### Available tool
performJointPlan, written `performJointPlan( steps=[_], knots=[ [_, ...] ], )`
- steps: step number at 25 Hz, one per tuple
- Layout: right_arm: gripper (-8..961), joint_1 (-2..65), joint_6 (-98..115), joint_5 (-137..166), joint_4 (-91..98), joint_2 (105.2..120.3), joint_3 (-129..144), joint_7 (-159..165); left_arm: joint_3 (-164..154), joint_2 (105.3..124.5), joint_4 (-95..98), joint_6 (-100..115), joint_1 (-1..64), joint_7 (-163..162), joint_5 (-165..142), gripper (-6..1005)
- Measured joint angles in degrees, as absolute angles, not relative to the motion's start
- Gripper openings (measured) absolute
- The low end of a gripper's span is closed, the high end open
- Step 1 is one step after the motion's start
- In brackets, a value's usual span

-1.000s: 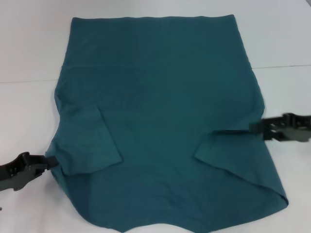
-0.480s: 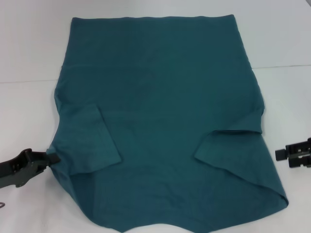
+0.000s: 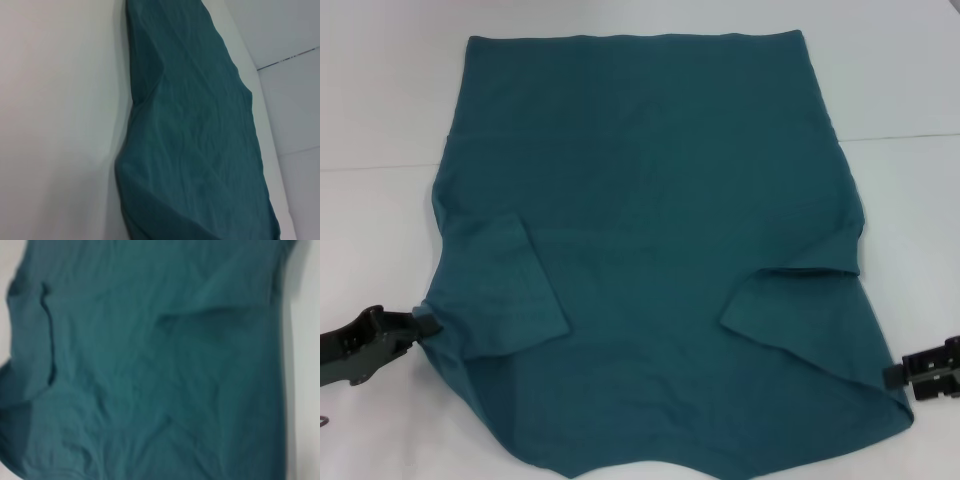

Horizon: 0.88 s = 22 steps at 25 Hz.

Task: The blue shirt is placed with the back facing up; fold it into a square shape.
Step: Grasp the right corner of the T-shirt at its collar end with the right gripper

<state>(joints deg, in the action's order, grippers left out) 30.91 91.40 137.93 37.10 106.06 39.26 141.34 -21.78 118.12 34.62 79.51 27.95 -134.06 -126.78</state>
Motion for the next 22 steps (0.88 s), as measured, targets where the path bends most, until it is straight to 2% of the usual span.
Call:
performJointPlan(
  steps=[6,22],
  knots=[
    [666,30.9,91.4,138.9,37.1,106.78,39.3,140.5,-21.9,118.12,34.6,79.2,28.0,-134.3,-126.8,16],
    [665,30.9,91.9,140.4,37.6,106.40,39.2,139.1,-21.9,118.12,34.6,78.8,28.0,-134.7,-126.8,17]
  ],
)
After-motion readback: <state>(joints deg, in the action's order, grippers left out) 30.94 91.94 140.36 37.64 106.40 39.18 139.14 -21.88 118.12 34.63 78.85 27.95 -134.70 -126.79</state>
